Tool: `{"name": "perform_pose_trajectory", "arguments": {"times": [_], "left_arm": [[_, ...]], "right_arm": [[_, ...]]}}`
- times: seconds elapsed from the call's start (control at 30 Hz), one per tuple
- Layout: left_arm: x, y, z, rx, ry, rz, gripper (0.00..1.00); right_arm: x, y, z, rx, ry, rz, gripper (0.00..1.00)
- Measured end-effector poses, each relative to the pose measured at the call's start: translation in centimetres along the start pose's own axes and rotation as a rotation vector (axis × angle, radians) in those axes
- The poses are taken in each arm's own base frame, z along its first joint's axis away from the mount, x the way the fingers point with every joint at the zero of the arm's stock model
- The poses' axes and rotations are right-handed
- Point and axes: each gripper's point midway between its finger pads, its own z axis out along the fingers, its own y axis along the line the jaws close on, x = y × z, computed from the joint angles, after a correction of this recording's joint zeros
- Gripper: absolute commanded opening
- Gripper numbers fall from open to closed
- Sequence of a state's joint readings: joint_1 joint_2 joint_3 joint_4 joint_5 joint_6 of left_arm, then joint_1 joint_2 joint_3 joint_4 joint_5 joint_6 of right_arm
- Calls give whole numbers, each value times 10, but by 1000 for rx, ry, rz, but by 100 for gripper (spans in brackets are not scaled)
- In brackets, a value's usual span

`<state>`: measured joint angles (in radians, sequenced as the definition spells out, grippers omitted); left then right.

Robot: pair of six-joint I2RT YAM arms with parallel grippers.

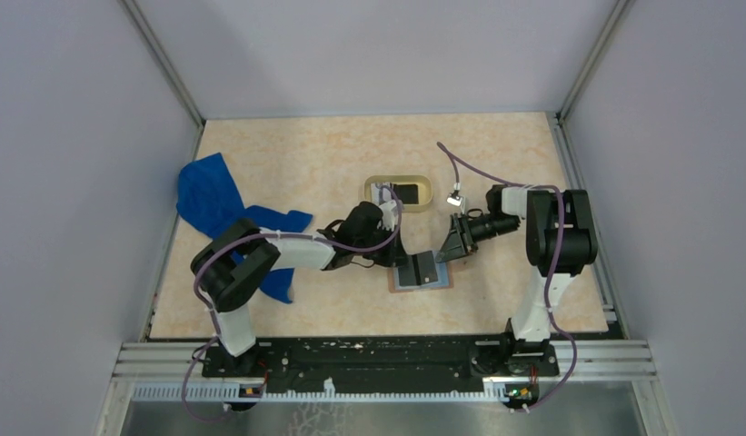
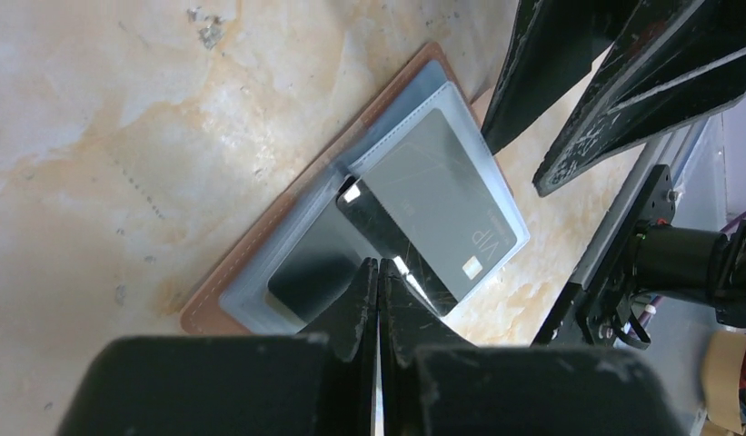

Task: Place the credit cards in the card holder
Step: Turn over the card slot in the card holder.

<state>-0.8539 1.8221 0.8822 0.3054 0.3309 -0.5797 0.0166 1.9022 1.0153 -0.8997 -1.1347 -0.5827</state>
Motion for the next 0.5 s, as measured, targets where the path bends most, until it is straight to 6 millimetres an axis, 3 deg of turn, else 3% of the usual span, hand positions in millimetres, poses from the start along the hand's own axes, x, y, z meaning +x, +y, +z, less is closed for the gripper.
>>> {"name": "perform_pose_trajectory", "arguments": {"times": [0.5], "left_arm": [[0, -11, 22, 19, 46, 23, 2]], "right_arm": [[0, 0, 0, 1, -1, -2, 38]]}}
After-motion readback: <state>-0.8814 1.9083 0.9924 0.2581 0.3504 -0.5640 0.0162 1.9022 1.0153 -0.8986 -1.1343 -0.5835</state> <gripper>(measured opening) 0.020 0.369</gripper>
